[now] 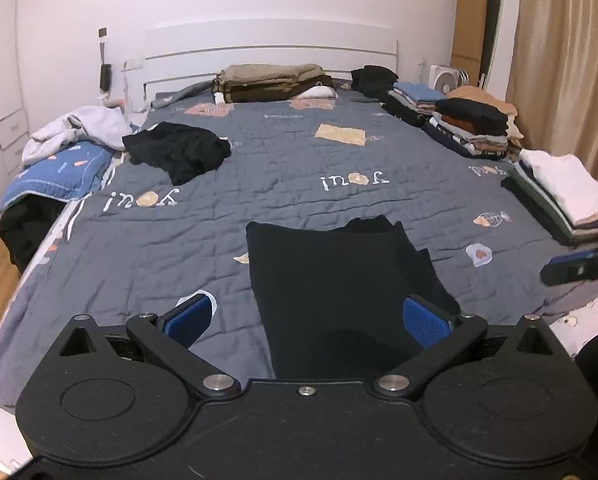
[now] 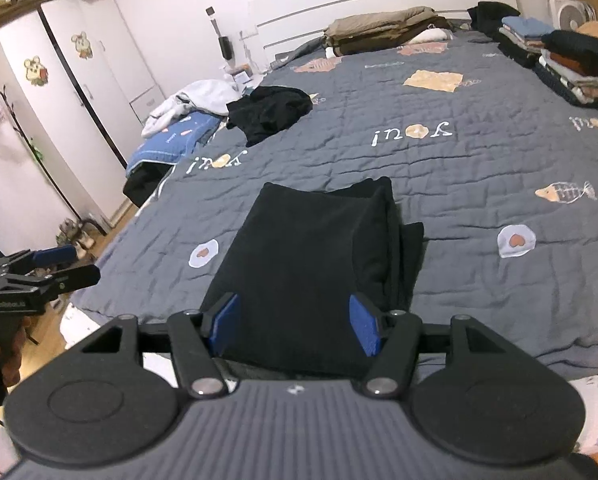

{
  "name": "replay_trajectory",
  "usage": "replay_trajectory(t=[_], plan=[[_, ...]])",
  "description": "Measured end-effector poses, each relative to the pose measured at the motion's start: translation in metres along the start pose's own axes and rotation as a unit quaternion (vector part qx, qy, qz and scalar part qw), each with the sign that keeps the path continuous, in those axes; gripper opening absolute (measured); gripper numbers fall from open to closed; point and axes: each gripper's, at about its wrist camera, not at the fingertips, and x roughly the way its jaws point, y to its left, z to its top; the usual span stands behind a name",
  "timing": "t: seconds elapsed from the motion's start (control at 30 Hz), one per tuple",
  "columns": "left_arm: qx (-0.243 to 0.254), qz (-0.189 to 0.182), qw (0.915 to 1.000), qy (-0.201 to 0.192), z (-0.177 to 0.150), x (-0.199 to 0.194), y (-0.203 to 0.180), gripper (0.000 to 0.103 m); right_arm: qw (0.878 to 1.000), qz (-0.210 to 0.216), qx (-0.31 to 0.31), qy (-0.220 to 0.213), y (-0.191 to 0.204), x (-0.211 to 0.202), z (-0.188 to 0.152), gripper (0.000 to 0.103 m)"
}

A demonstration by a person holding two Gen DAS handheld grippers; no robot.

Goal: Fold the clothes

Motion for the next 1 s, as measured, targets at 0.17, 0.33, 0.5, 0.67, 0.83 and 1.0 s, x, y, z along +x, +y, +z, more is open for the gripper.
replay_trajectory(t=[0.17, 0.33, 0.5, 0.67, 0.83, 1.0], plan=[[0.006, -0.009, 0.9999, 0.000, 0.000, 0.003, -0.001, 0.103, 1.000, -0.001, -0.008, 0.008, 0.011, -0.006, 0.004, 0.060], [0.008, -0.021, 0.9997, 0.004, 0.001, 0.014, -0.003, 0.103, 1.000, 0.002, -0.015, 0.011, 0.022, -0.010, 0.006, 0.060], [0.014, -0.027, 0.9995, 0.007, 0.001, 0.026, -0.007, 0.103, 1.000, -0.001, -0.018, 0.009, 0.026, -0.010, 0.009, 0.061], [0.012, -0.032, 0.9994, 0.011, 0.000, 0.037, -0.010, 0.103, 1.000, -0.001, -0.016, 0.008, 0.024, -0.008, 0.009, 0.061], [0.022, -0.024, 0.9994, 0.009, 0.001, 0.045, -0.013, 0.103, 1.000, 0.003, -0.011, 0.009, 0.020, -0.003, 0.007, 0.061], [0.009, -0.020, 0.9995, 0.023, 0.005, 0.057, -0.010, 0.103, 1.000, 0.008, 0.000, 0.019, 0.011, 0.003, 0.004, 0.061]])
